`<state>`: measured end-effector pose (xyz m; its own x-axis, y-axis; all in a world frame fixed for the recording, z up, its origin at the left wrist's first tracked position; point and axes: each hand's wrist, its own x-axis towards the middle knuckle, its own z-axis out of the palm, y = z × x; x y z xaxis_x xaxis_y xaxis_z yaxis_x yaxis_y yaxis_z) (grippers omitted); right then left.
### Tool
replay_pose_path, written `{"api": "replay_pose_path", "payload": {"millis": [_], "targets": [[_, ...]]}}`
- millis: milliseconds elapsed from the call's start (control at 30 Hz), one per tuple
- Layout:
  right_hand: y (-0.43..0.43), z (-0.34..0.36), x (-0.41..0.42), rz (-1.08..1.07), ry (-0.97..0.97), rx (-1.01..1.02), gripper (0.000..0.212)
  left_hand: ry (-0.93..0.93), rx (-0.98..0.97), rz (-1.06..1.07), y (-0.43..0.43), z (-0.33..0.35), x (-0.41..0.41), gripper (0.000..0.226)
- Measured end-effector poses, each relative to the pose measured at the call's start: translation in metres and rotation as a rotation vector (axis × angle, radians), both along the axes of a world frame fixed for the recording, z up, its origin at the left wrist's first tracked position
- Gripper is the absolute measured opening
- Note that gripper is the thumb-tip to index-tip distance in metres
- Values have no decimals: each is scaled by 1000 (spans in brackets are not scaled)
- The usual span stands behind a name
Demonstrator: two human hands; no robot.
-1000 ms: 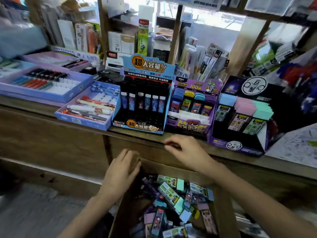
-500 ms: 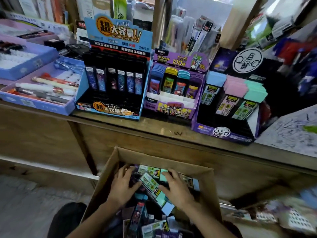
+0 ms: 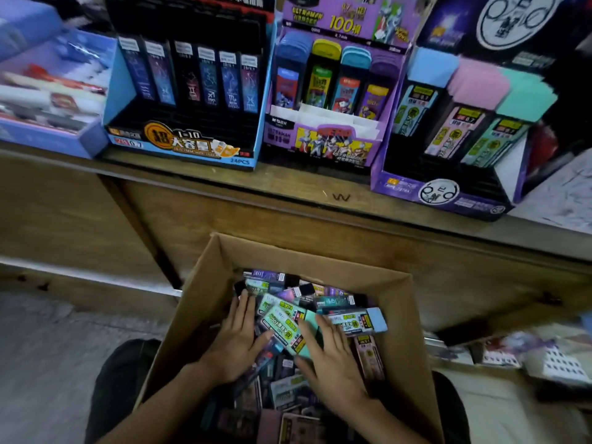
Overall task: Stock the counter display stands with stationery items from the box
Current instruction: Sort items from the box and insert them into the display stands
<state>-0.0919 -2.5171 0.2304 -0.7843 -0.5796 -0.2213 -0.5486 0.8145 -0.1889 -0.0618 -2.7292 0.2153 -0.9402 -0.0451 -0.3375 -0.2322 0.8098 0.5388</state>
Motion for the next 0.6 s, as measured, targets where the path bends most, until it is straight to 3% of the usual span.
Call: {"api": "replay_pose_path", "payload": {"millis": [133, 200, 267, 367, 467, 600], "targets": [[9, 6, 2, 26, -86, -62, 61, -24, 0, -168, -4, 10, 19, 84], [11, 15, -3, 53, -116, -88, 60, -4, 117, -151, -8, 17, 24, 79], [12, 22, -13, 40, -131, -126, 60, 80, 237, -7, -11, 26, 21, 59], [1, 29, -30, -27, -213, -191, 68, 189, 219, 292, -7, 35, 10, 37], [-12, 30, -38, -55, -322, -158, 71, 73, 256, 506, -2, 35, 3, 41], [-20, 30, -40, -100, -319, -129, 65, -86, 256, 684, 5, 27, 4, 58]]}}
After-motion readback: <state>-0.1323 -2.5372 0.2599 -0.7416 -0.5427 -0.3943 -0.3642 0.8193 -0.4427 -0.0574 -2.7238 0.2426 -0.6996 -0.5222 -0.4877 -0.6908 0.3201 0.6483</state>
